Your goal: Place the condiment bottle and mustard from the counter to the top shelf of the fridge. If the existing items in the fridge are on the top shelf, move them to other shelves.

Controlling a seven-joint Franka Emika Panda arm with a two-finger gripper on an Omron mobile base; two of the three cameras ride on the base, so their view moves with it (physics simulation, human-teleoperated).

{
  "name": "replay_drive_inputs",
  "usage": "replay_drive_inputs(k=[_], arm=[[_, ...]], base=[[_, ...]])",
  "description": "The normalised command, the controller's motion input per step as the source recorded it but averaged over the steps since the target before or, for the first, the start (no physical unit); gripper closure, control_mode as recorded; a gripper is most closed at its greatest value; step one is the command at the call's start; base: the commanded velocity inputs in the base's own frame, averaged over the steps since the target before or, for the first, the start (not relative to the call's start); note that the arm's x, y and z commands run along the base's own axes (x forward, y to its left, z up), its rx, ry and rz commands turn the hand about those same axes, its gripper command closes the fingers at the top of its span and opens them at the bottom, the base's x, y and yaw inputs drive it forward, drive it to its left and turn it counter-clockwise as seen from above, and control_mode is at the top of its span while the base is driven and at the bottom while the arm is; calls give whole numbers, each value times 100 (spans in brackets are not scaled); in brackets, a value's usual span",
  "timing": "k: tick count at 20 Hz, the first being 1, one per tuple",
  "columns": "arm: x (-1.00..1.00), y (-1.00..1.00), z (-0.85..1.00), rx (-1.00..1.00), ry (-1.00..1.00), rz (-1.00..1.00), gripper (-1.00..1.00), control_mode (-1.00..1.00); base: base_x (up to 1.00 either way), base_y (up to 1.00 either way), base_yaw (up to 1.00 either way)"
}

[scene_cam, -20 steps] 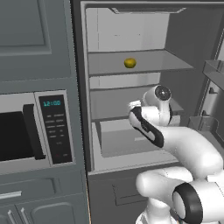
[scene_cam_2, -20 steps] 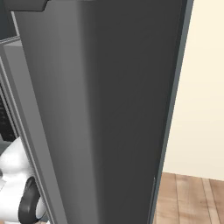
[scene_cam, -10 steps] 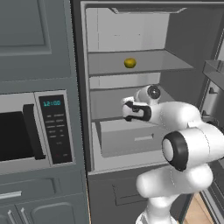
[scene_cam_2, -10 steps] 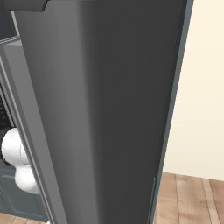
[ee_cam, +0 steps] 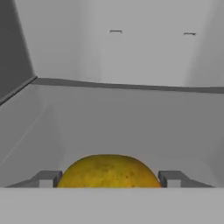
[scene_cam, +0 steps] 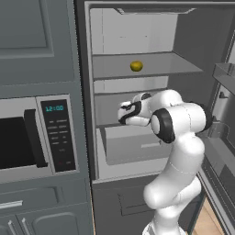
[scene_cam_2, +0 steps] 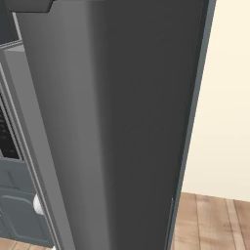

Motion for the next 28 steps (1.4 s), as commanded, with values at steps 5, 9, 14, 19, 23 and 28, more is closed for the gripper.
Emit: replay_drive_inputs(k=[5,9,14,19,23,28], arm=[[1,-1,26,6,0,-2,-100,-100],[-76,-4,85,3,-3,0,-100,-100],[-100,-21,100,0,-3,-1,-100,-100],[-100,-33,100,0,1,-5,-100,-100],[-100,-35,88,0,12,-1,-100,-100],[-100,-35,79,0,16,0,-100,-100]], base=[[0,0,0],[0,0,0],[0,0,0],[0,0,0],[0,0,0],[0,0,0]])
